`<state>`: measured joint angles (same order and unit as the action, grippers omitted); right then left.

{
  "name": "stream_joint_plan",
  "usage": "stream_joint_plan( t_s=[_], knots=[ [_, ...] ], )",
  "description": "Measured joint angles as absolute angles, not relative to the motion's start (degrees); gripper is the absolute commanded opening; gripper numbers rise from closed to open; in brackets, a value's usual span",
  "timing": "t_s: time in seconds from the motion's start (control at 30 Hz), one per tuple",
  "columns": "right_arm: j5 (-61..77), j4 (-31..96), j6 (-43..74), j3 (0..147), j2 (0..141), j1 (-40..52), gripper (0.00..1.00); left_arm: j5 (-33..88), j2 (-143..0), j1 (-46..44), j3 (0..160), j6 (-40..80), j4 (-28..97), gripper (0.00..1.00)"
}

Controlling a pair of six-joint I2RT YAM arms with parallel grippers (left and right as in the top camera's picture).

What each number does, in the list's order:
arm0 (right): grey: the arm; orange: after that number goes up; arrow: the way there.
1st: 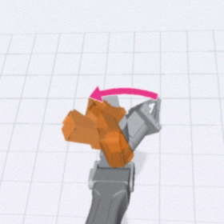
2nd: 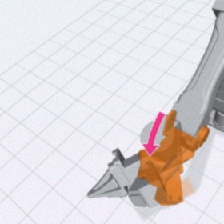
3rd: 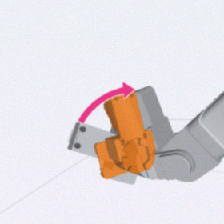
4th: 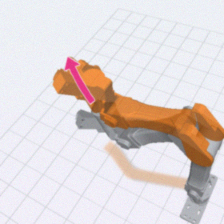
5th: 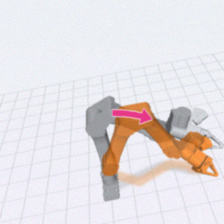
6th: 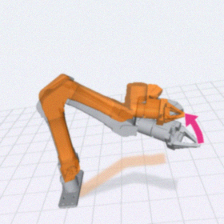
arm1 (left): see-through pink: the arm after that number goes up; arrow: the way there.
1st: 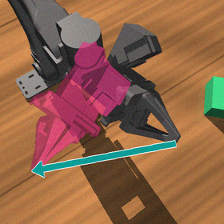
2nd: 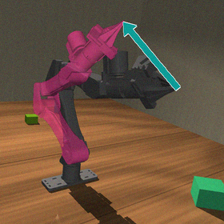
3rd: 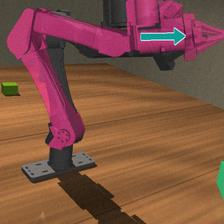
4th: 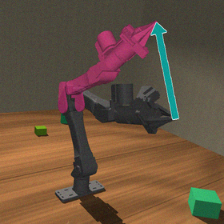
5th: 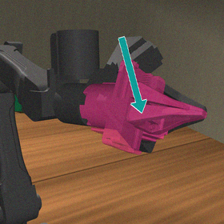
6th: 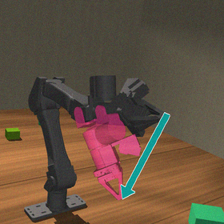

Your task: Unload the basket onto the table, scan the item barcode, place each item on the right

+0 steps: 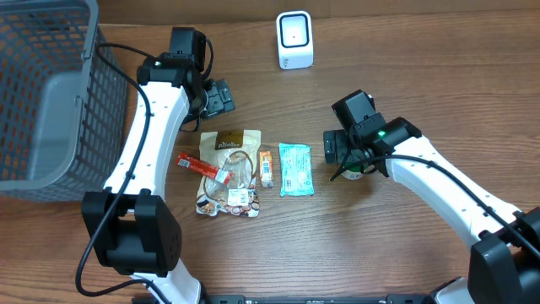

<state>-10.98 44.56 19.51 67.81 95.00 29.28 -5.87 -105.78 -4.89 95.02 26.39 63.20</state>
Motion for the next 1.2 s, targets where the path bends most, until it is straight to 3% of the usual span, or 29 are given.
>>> stream_joint_plan(
  t_s=[1.2],
  knots=[
    [-10.9,47.5,20.8,67.8,95.0,29.3,1.00,-5.9,-105.8,-4.9,95.0,26.4,63.2,1.00]
  ],
)
